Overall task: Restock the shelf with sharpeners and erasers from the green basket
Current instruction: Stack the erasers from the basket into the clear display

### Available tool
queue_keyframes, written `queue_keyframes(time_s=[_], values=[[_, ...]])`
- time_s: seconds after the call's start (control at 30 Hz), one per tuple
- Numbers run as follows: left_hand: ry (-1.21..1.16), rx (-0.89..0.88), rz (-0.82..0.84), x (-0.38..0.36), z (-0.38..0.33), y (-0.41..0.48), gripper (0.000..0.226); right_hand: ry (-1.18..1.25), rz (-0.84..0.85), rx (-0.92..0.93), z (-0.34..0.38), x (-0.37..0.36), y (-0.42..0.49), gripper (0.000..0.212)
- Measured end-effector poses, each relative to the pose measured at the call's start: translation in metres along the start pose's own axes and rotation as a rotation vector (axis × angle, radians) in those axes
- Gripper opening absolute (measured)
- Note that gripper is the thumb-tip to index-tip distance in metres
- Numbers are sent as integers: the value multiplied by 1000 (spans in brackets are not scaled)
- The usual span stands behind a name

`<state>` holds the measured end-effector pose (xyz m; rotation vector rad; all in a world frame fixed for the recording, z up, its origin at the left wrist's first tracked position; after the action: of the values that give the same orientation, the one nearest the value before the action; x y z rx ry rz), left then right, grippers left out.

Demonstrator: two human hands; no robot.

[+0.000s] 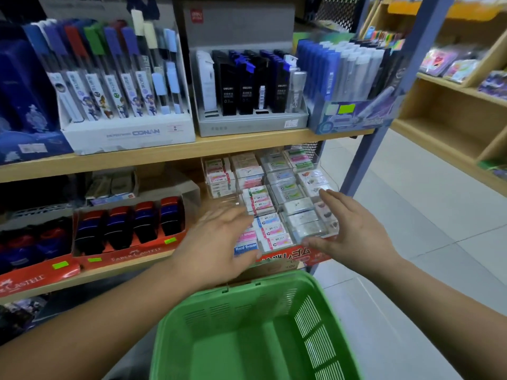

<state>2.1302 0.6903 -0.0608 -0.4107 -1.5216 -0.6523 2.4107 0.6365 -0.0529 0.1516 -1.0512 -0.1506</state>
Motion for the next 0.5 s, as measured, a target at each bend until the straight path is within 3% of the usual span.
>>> queue_keyframes(time_s=[0.1,0.2,0.33,0.5], values=[[52,8,84,-1,-18,11,92,56,-63,-189,-14,12,-11,102],[69,36,97,1,-23,17,93,116,-16,-361,-26,13,-16,88],[48,40,83,-3,-22,15,89,214,22,-398,-33,4,-12,58],[26,70,69,-1,-17,3,89,187,29,-452,-28,6,-12,61]])
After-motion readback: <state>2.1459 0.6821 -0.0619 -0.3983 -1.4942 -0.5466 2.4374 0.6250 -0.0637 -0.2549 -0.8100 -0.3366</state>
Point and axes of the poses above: each hand's wrist, its own y-axis towards the middle knuckle, its own x-axis out of the back of the hand, z = x × y, the point moved 1 cm from there along y, towards the middle knuckle, and after that the axes turned 13 degrees about y, right-handed, at the moved point
